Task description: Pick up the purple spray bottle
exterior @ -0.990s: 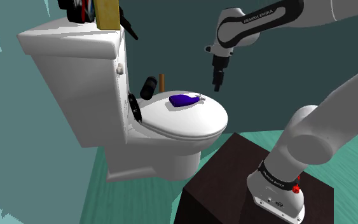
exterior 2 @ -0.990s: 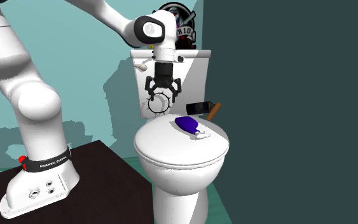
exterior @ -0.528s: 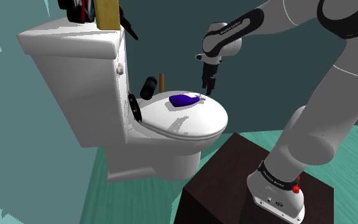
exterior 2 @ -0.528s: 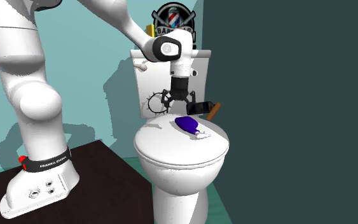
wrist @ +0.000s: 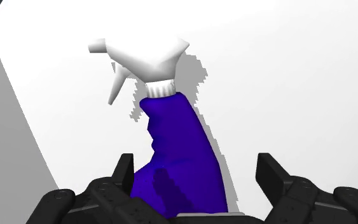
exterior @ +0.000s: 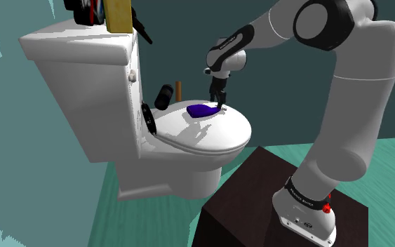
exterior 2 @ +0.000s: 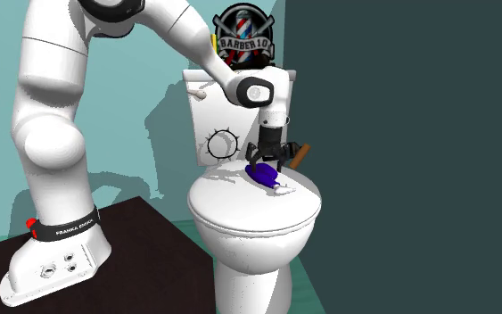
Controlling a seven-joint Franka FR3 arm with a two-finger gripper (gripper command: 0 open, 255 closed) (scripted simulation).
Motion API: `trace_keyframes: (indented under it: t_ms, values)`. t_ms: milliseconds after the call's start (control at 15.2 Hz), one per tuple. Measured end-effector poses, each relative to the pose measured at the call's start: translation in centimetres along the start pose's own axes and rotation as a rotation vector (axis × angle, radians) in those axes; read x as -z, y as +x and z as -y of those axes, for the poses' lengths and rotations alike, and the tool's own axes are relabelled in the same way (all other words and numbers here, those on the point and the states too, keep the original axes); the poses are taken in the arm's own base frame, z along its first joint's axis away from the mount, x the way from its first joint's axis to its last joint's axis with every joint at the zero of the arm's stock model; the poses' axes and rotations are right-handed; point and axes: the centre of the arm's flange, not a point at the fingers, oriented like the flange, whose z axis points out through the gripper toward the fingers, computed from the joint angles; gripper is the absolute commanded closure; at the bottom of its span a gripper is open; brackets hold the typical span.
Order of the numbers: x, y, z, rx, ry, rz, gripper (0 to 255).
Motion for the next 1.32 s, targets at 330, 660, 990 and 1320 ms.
trace_keyframes:
  t_ms: [330, 660, 990, 1320]
  values:
    - [-2.6, 0.2, -0.4, 0.013, 0.001, -0.002, 0]
    - [-3.9, 0.2, -0.6, 0.013, 0.0, -0.002, 255]
    - [-3.9, 0.0, -0.6, 0.011, -0.001, -0.002, 255]
    - [-3.4, 0.1, -0.6, 0.012, 0.0, -0.002, 255]
